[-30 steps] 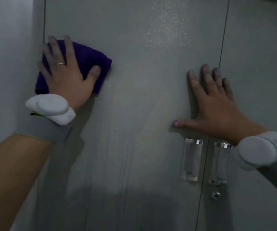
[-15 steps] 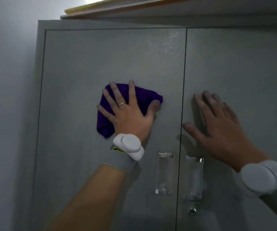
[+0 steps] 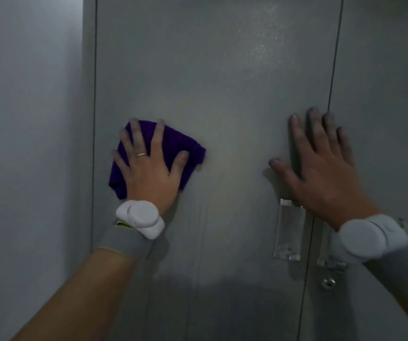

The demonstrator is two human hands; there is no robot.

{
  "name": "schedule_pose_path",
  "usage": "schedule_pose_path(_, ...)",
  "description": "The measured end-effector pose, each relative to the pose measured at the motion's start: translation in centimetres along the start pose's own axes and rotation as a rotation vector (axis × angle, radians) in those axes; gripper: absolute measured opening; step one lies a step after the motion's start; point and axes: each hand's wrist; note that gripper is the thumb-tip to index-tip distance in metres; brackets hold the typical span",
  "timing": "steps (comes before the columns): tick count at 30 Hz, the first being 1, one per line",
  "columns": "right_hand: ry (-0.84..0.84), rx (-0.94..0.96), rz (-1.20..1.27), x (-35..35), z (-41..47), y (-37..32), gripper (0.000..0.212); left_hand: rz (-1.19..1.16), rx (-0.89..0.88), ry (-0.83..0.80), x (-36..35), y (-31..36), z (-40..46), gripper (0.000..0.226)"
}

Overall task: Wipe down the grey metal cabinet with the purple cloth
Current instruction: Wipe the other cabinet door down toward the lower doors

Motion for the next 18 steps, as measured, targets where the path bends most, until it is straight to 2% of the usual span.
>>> schedule_pose_path(3,0.010,-0.004,-0.008,-0.2,0.1,-0.3,0.083,-0.025,0.083,-0.009,0.6,-3.3,-0.2,0.082)
schedule_pose_path(9,-0.046,0.028,0.045,0.5,-0.6,-0.2,0.082,-0.083,0.157,0.032,-0.3,-0.7,-1.3,0.079)
schedule_pose_path(12,-0.086,0.066,0.006,1.0,-2.7,1.3,0.085,-0.036,0.105,0.002,-1.6,3.3,-3.0,0.080)
schedule_pose_path(18,-0.164,0.086,-0.112,1.8,-4.6,5.0,0.111,0.058,-0.104,-0.034,-5.3,12.9,-7.2,0.079)
Point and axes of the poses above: each hand's wrist, its own z-axis towards the middle knuckle, its own x-axis out of the back of the hand, y = z × x, and after that the axes turned 3 degrees about -y, right-handed
